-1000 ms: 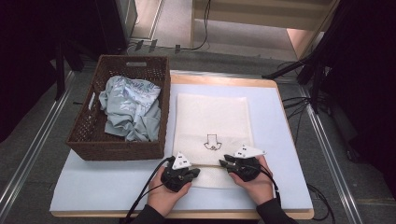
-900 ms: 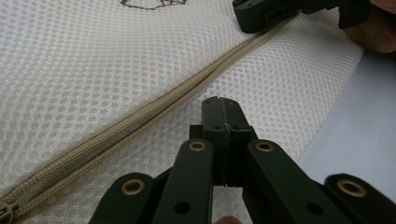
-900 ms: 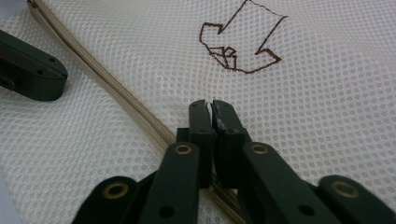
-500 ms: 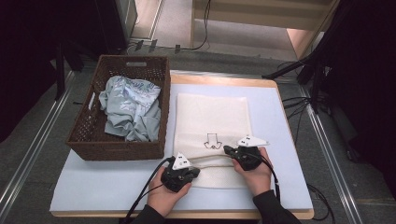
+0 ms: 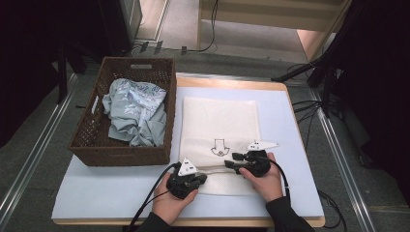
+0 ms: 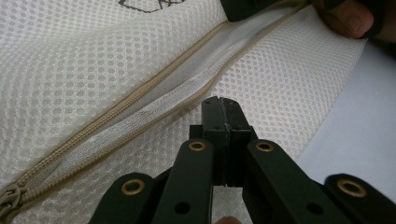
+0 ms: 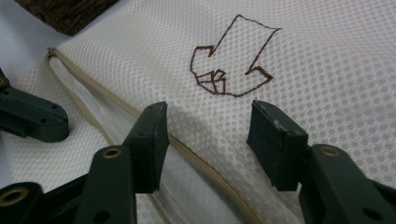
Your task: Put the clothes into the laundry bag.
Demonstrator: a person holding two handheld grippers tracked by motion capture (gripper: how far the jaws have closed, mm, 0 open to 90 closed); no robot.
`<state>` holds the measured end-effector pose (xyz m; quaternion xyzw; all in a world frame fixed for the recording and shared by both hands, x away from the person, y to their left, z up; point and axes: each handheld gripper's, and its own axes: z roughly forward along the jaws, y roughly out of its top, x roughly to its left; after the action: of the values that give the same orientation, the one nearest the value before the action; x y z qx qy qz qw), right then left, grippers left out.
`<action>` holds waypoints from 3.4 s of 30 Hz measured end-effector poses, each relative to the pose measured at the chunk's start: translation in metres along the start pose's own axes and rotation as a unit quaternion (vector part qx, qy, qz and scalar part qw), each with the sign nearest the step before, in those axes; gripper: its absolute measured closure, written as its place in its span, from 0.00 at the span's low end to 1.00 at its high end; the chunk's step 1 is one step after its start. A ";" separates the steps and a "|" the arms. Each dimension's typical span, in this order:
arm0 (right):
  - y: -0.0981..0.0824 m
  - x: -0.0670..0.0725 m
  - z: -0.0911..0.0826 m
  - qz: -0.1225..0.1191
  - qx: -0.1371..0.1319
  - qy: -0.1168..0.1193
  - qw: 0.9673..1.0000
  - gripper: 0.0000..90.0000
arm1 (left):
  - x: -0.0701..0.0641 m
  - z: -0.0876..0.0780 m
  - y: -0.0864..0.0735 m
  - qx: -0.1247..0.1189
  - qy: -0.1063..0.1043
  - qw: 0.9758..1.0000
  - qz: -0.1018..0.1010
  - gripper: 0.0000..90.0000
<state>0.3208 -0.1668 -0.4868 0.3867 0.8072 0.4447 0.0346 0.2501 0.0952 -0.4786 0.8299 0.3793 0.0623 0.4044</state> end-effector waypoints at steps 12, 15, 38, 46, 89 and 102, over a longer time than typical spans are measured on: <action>0.000 0.022 0.002 -0.069 0.016 -0.115 0.991 0.82 | 0.000 0.000 0.000 0.000 0.000 1.000 -0.001 1.00; 0.001 0.011 -0.002 -0.025 0.005 -0.112 0.993 0.84 | 0.000 0.000 0.000 0.000 0.001 1.000 -0.001 1.00; 0.009 0.021 -0.022 -0.042 -0.038 -0.092 0.994 0.97 | 0.000 0.000 0.000 0.002 0.000 1.000 -0.001 1.00; 0.018 0.022 -0.039 -0.015 -0.094 -0.090 0.991 0.97 | 0.000 0.000 0.000 0.001 0.003 1.000 0.001 1.00; 0.013 0.020 -0.031 -0.016 -0.085 -0.091 0.992 0.97 | 0.009 -0.080 0.038 -0.117 0.025 0.993 -0.004 0.79; 0.012 0.020 -0.029 -0.020 -0.082 -0.093 0.992 0.97 | 0.030 -0.103 0.053 -0.139 0.055 0.989 -0.015 0.79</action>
<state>0.3021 -0.1700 -0.4540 0.4059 0.7688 0.4709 0.1500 0.2598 0.1598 -0.3785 0.7549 0.4014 0.1539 0.4953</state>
